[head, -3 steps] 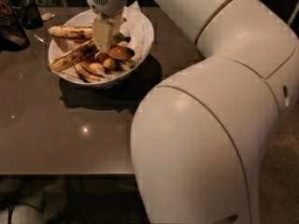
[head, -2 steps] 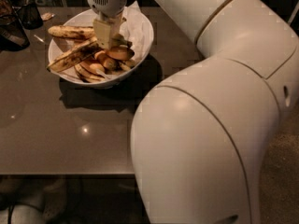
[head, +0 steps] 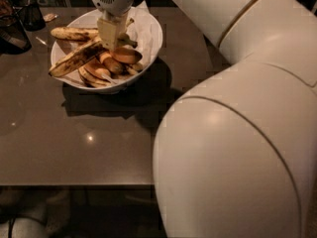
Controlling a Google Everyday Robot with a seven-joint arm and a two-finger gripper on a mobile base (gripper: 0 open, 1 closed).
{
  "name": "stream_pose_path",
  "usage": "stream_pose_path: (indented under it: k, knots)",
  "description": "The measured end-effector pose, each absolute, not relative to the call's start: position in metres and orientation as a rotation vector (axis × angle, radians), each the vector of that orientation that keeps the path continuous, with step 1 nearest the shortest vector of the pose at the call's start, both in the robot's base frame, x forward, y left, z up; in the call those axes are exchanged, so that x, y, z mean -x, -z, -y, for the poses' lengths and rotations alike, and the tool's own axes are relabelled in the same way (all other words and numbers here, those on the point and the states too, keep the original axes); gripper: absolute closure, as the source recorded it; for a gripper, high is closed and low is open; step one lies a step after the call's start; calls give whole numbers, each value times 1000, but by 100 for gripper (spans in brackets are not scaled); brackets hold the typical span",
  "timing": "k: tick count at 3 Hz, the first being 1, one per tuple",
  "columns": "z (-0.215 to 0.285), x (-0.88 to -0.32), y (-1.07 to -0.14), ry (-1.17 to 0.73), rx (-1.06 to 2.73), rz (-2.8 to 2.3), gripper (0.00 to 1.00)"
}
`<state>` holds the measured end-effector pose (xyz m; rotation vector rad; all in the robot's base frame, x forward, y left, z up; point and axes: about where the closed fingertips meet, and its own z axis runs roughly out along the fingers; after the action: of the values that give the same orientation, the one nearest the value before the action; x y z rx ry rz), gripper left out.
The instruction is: Pick banana from white bowl
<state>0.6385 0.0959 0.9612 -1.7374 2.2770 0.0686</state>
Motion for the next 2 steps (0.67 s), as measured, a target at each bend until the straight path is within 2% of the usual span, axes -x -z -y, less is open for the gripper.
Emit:
stream_pose_path:
  k: [2]
  knots:
    - [-72,-589,-995,-121,1706,-2142,100]
